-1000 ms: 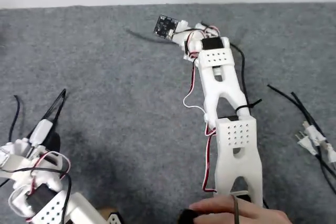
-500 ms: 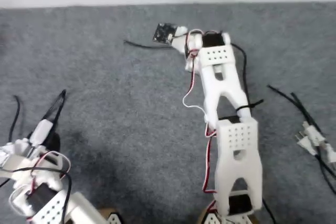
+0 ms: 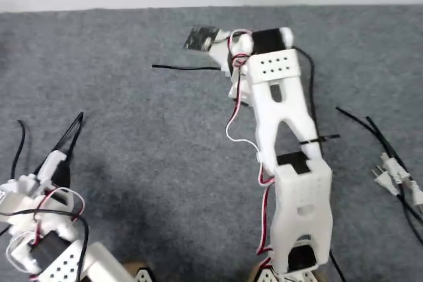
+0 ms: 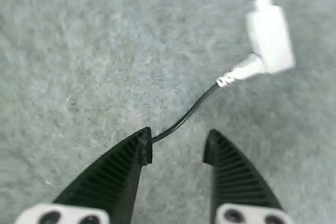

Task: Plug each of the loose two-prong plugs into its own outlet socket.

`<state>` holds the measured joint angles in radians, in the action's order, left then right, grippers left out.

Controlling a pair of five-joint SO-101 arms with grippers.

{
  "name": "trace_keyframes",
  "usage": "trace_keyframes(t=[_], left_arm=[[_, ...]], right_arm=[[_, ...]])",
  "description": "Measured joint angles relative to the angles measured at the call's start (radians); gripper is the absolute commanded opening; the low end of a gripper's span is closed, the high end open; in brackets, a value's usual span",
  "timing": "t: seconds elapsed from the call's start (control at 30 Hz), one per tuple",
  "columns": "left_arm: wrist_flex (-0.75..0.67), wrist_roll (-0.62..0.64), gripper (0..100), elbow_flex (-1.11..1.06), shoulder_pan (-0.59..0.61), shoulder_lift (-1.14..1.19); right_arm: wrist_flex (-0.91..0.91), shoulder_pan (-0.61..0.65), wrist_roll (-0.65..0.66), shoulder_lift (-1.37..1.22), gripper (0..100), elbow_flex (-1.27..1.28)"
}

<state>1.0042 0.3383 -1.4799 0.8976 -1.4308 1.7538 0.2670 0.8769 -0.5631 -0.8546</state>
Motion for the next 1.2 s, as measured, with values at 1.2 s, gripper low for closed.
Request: trace_keyframes(t=[1.2], left_arm=[[0.555,-1.086,39,1.059,-0.235,0.735]], right_arm=[[-0.767,-0.124,-0.31,1.297,23.4,1.964]])
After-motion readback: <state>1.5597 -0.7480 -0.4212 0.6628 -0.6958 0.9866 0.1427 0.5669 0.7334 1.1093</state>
